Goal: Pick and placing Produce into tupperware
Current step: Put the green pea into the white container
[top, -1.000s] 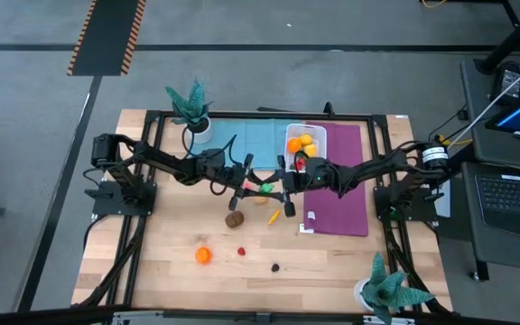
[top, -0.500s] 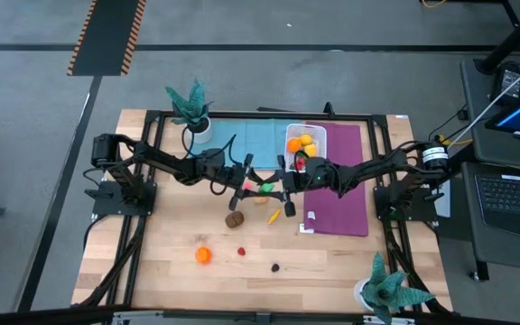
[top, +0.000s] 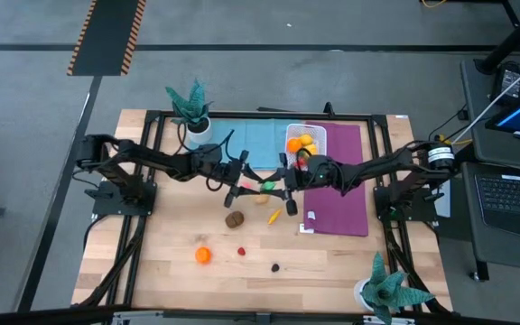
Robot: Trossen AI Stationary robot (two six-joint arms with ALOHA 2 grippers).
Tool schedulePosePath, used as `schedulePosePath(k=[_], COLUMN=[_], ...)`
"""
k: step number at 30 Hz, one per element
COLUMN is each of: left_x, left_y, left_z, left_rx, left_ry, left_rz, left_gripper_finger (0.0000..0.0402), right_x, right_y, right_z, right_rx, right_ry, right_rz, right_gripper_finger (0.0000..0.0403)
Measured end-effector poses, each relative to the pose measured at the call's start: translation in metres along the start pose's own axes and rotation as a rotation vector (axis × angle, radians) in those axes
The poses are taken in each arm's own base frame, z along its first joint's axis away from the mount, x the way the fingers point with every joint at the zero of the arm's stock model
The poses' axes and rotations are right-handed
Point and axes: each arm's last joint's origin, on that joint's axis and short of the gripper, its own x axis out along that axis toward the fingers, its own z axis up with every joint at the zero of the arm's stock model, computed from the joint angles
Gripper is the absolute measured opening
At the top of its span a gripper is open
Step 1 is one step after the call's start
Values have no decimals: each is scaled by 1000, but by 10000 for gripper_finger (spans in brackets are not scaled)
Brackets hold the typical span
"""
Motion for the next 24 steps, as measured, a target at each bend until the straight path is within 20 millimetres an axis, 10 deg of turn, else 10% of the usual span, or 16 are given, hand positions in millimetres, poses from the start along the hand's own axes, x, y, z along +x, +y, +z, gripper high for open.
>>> schedulePosePath(k=[24], left_x=[-91], left_y=[-47], left_z=[-9], left_rx=[-20], left_ry=[-70], left_rz=[322], left_gripper_finger=[182], right_x=[-13], right_y=[-13], right_z=[-6], right_rx=[71], right_ry=[215], right_rz=[-433], right_gripper_finger=[123])
